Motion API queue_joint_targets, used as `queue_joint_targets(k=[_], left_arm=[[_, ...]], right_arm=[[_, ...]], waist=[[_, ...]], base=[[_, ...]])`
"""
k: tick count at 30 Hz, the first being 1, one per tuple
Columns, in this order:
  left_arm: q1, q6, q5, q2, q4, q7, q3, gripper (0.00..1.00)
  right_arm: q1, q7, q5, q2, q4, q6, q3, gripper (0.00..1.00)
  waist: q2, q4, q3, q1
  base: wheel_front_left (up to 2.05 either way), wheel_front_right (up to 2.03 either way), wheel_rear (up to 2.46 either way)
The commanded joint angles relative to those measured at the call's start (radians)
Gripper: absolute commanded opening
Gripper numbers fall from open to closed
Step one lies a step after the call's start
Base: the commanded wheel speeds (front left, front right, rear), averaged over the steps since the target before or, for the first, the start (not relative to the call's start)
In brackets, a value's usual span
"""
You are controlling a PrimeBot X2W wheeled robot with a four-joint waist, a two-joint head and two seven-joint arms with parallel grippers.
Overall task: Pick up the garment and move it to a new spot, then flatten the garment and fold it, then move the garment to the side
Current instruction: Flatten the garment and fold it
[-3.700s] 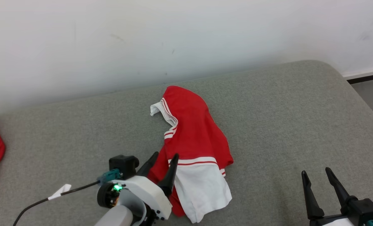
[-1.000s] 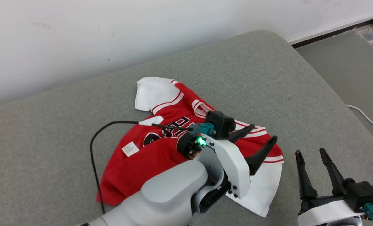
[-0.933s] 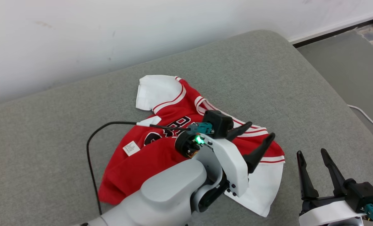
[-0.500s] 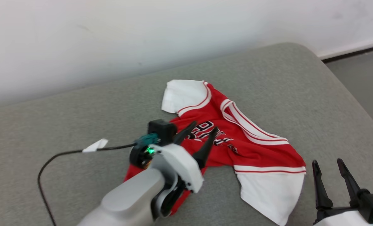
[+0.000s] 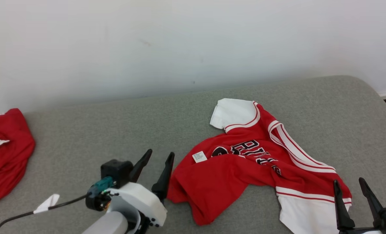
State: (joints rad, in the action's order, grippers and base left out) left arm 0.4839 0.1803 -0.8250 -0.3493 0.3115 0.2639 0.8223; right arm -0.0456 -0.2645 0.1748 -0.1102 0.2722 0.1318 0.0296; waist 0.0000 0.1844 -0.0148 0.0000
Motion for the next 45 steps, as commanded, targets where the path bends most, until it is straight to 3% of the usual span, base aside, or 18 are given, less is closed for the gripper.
queue_joint_targets(k=[1, 8, 13, 21, 32, 45], left_arm=[[-0.029, 0.000, 0.021, -0.010, -0.008, 0.000, -0.015, 1.00], [-0.182, -0.020, 0.117, -0.013, -0.064, 0.000, -0.158, 1.00], [-0.231, -0.059, 0.166, 0.010, -0.068, 0.000, -0.197, 1.00], [-0.177, -0.122, 0.197, 0.072, -0.008, 0.000, -0.183, 1.00], [-0.052, -0.209, 0.193, 0.099, 0.162, -0.048, -0.142, 1.00], [0.036, -0.251, 0.186, 0.117, 0.378, -0.037, -0.136, 1.00]], right_arm=[[0.012, 0.000, -0.003, -0.008, 0.000, -0.002, -0.001, 1.00], [0.025, 0.000, -0.003, -0.013, 0.003, -0.002, -0.007, 1.00], [0.018, 0.000, 0.000, -0.016, 0.004, -0.002, -0.012, 1.00], [-0.016, 0.000, 0.003, -0.009, 0.010, -0.002, -0.042, 1.00], [-0.040, 0.000, 0.004, 0.002, 0.005, -0.002, -0.038, 1.00], [-0.069, 0.000, -0.004, 0.021, -0.004, -0.002, -0.030, 1.00]], waist=[[0.0000, -0.021, 0.015, 0.0000], [0.0000, -0.047, 0.028, 0.0000], [0.0000, -0.054, 0.024, 0.0000], [0.0000, -0.015, -0.001, 0.0000], [0.0000, 0.067, -0.070, 0.0000], [0.0000, 0.088, -0.116, 0.0000]], base=[[0.00, 0.00, 0.00], [0.00, 0.00, 0.00], [0.00, 0.00, 0.00], [0.00, 0.00, 0.00], [0.00, 0.00, 0.00], [0.00, 0.00, 0.00]])
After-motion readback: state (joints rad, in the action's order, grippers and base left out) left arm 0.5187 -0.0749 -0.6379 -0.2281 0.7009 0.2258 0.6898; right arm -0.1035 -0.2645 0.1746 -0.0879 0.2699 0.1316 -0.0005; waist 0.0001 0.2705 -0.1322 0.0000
